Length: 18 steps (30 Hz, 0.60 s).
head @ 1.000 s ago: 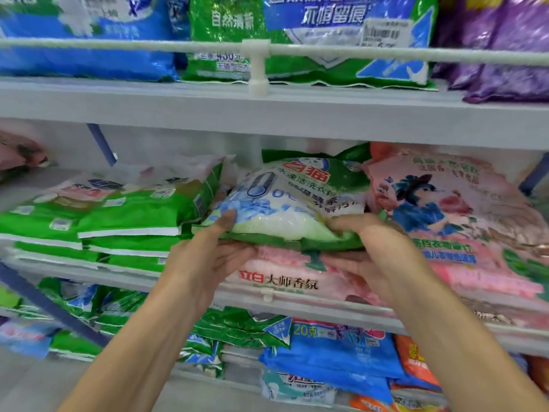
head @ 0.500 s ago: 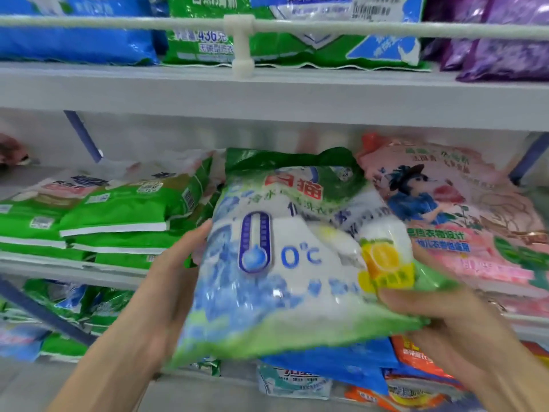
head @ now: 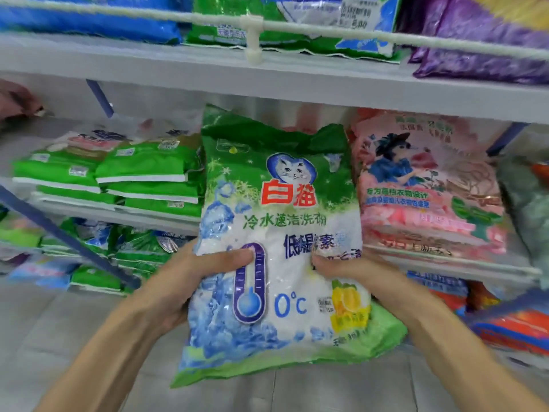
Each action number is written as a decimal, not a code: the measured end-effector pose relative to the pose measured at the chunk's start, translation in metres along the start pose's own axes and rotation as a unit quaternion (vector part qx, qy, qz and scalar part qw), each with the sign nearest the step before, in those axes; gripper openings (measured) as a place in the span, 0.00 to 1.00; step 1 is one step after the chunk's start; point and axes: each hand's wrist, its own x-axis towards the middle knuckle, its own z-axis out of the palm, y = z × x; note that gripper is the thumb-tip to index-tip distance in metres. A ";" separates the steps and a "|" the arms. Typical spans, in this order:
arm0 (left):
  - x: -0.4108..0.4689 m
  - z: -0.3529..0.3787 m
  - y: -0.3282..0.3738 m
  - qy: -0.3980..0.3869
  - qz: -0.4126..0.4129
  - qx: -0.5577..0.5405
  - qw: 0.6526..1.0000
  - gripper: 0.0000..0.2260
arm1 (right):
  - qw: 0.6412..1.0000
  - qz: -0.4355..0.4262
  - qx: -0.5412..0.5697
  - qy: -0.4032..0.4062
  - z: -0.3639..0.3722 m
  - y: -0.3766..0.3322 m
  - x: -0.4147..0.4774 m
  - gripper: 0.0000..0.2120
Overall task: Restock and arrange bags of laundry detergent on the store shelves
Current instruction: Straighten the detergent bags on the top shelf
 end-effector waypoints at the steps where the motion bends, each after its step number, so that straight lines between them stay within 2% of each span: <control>1: -0.010 -0.002 -0.002 -0.013 0.013 -0.005 1.000 0.18 | 1.000 0.001 -0.021 -0.003 0.006 0.002 -0.008 0.22; 2: -0.023 -0.001 -0.005 -0.015 0.020 -0.004 1.000 0.18 | 0.999 0.001 -0.040 0.033 0.010 0.018 -0.014 0.19; 3: -0.035 -0.002 -0.010 -0.010 0.030 -0.013 0.999 0.19 | 0.999 -0.001 -0.013 0.046 0.009 0.024 -0.020 0.17; 5: -0.060 -0.007 -0.021 -0.007 0.026 -0.026 0.999 0.23 | 0.997 0.013 -0.013 0.069 0.010 0.021 -0.038 0.18; 8: -0.106 -0.013 -0.032 -0.003 0.017 -0.044 0.999 0.38 | 1.000 0.018 -0.015 -0.001 0.030 0.032 -0.074 0.18; 11: -0.149 -0.015 -0.031 0.028 0.035 -0.080 0.996 0.49 | 0.999 0.032 -0.022 -0.018 0.045 0.023 -0.101 0.17; 12: -0.161 -0.016 -0.029 0.032 0.034 -0.106 0.993 0.47 | 0.999 0.033 -0.021 -0.031 0.050 0.022 -0.107 0.18; 15: -0.191 -0.019 -0.017 0.050 0.005 -0.151 0.987 0.23 | 0.998 0.034 -0.037 -0.044 0.071 0.014 -0.124 0.22; 16: -0.201 -0.022 -0.013 0.054 0.006 -0.139 0.989 0.21 | 0.998 0.028 -0.038 -0.046 0.079 0.011 -0.128 0.23; 18: -0.220 -0.032 -0.008 0.078 0.020 -0.115 0.990 0.26 | 0.998 0.023 -0.041 -0.049 0.096 0.004 -0.133 0.23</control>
